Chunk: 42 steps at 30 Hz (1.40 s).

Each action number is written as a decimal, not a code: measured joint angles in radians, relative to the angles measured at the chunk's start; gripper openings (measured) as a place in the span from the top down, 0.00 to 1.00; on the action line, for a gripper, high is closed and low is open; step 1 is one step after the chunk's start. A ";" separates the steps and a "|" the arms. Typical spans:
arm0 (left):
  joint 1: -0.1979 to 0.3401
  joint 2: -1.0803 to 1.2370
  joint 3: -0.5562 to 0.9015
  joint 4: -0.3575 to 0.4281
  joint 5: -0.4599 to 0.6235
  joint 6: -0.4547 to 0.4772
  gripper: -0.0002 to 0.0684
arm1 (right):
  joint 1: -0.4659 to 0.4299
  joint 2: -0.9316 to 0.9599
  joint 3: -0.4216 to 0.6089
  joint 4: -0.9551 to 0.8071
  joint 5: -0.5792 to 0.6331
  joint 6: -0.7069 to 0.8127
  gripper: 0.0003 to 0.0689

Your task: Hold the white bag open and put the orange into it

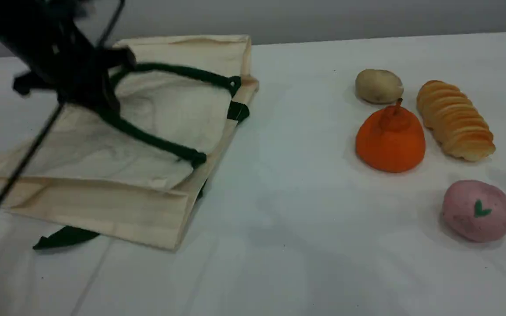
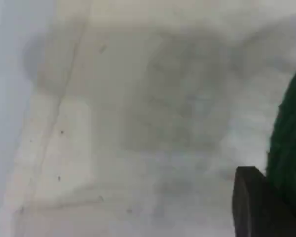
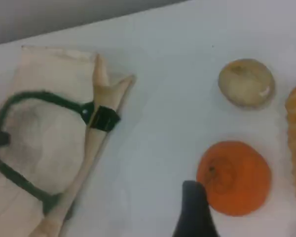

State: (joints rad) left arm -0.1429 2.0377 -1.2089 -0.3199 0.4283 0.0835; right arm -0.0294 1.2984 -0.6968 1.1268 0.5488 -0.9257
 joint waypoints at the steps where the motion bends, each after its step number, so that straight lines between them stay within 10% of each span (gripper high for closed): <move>1: 0.000 -0.033 0.000 0.000 0.023 0.016 0.90 | 0.000 0.006 0.000 0.005 0.001 0.000 0.31; 25: -0.060 -0.540 -0.068 -0.149 0.387 0.225 0.90 | 0.330 0.340 0.000 0.237 -0.447 -0.229 0.31; 42: -0.151 -0.536 -0.161 -0.158 0.466 0.258 0.90 | 0.329 0.512 -0.148 0.237 -0.377 -0.258 0.31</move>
State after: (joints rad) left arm -0.2943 1.5021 -1.3696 -0.4777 0.8944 0.3418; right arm 0.2997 1.8100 -0.8443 1.3641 0.1717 -1.1840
